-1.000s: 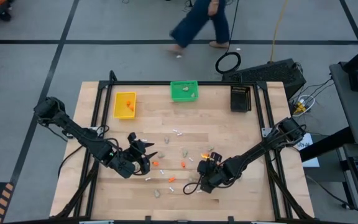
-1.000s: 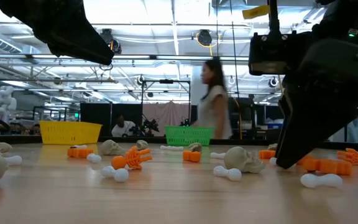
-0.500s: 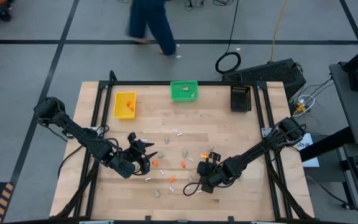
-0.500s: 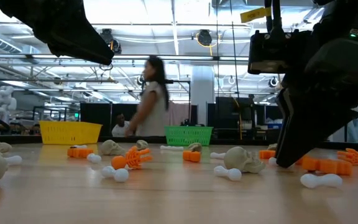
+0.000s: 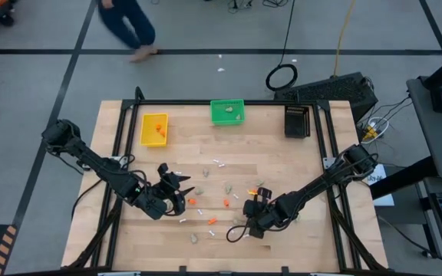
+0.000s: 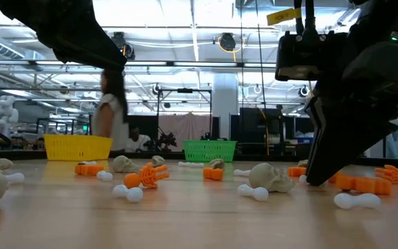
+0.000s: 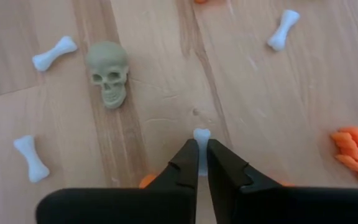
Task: Sort Halloween decoration
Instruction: Put the white bone toy into the black bin
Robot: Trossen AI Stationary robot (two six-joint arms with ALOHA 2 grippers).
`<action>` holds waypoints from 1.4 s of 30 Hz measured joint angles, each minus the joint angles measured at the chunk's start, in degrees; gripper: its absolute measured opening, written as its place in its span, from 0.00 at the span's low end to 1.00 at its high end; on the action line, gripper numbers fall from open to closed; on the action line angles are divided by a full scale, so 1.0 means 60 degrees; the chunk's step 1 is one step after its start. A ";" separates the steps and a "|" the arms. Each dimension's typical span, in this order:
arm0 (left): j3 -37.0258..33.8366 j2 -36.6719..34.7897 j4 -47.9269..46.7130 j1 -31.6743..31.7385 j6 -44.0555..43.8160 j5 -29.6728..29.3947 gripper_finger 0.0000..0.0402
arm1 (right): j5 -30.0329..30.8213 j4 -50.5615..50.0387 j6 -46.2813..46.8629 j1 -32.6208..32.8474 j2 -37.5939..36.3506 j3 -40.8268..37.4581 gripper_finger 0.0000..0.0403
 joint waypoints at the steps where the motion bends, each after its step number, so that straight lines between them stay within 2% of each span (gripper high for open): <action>1: 0.0000 0.0000 0.0000 -0.0001 0.0002 0.0000 0.46 | 0.0000 0.0004 -0.0003 0.0000 0.0000 0.0000 0.02; 12: 0.0000 0.0000 0.0000 0.0000 0.0002 0.0000 0.46 | -0.0099 -0.0118 -0.0397 0.0015 -0.0015 0.0214 0.02; 28: -0.0003 -0.0004 -0.0004 0.0000 0.0002 0.0201 0.46 | -0.0076 -0.0405 -0.2314 0.0036 -0.0029 0.1471 0.02; 33: 0.0000 -0.0004 -0.0004 -0.0002 0.0002 0.0208 0.46 | 0.0033 -0.0693 -0.2624 0.0142 -0.0507 0.1610 0.02; 42: -0.0004 -0.0004 -0.0004 -0.0011 -0.0002 0.0214 0.46 | 0.2124 -0.1581 -0.2787 0.1097 -0.2463 0.1475 0.02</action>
